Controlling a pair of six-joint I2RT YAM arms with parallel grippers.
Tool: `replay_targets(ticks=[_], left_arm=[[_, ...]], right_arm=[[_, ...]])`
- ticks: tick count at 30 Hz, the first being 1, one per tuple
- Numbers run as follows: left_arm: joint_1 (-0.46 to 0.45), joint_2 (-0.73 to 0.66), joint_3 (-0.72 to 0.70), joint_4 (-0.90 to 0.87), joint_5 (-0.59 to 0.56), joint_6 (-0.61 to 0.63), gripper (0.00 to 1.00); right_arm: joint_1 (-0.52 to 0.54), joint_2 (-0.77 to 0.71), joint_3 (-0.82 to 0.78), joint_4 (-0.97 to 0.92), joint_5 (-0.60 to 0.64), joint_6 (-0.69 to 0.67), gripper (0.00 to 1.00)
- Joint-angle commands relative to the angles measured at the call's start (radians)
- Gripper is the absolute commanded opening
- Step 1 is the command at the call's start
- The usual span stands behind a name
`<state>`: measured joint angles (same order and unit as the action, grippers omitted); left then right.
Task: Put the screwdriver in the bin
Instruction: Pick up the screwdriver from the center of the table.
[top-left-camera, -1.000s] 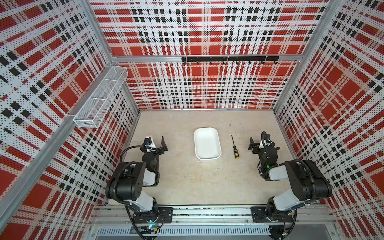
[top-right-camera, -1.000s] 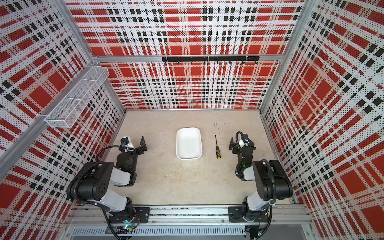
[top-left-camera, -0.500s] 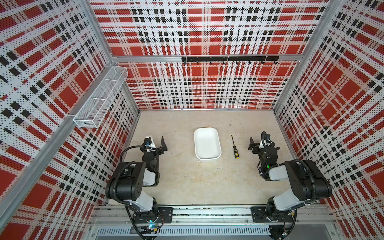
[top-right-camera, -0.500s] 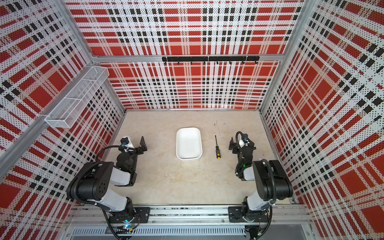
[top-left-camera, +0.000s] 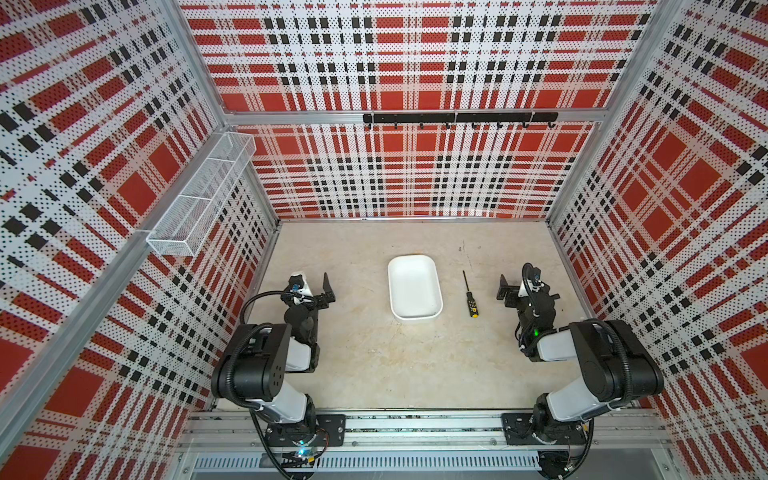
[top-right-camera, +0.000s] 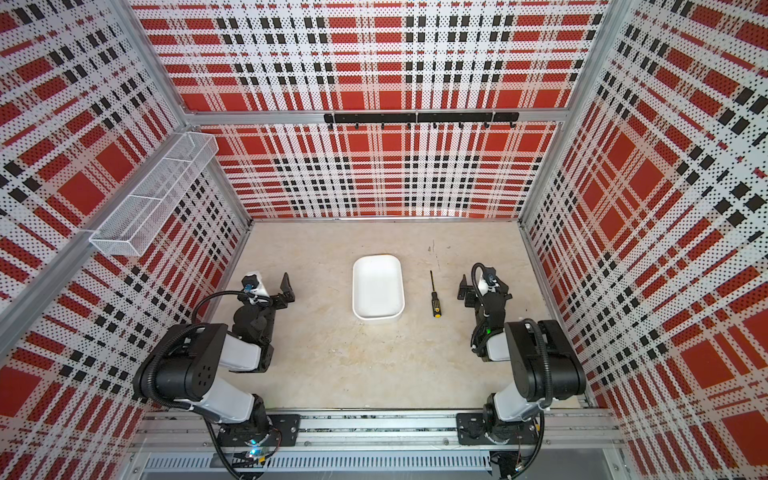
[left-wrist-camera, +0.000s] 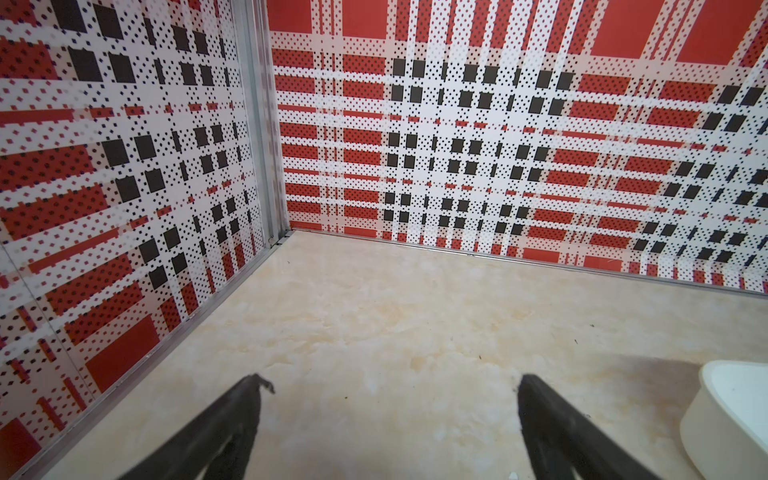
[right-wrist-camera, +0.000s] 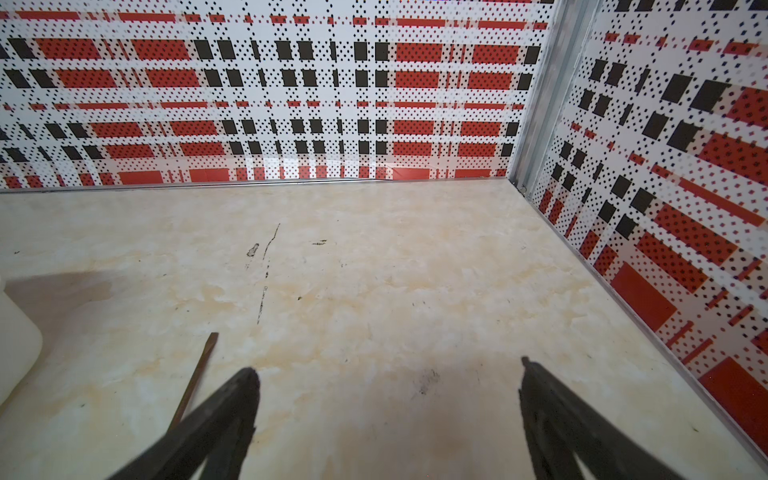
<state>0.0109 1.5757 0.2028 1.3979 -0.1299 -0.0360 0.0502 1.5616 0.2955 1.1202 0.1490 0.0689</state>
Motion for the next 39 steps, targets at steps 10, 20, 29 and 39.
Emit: replay_targets(ticks=[10,20,29,39], left_arm=[[0.021,-0.038,-0.018,0.023,-0.016,-0.020,0.98],[0.033,-0.308,0.079,-0.371,0.174,-0.030,0.98],[0.016,-0.392,0.122,-0.521,0.359,-0.162,0.98],[-0.122,-0.313,0.256,-0.731,0.410,-0.185,0.98]], right_arm=[[0.013,-0.002,-0.018,0.058,0.129,0.003,0.98],[0.017,-0.243,0.123,-0.445,0.149,0.041,1.00],[0.019,-0.371,0.357,-1.004,-0.118,0.125,1.00],[0.115,-0.208,0.533,-1.352,-0.385,0.174,0.99]])
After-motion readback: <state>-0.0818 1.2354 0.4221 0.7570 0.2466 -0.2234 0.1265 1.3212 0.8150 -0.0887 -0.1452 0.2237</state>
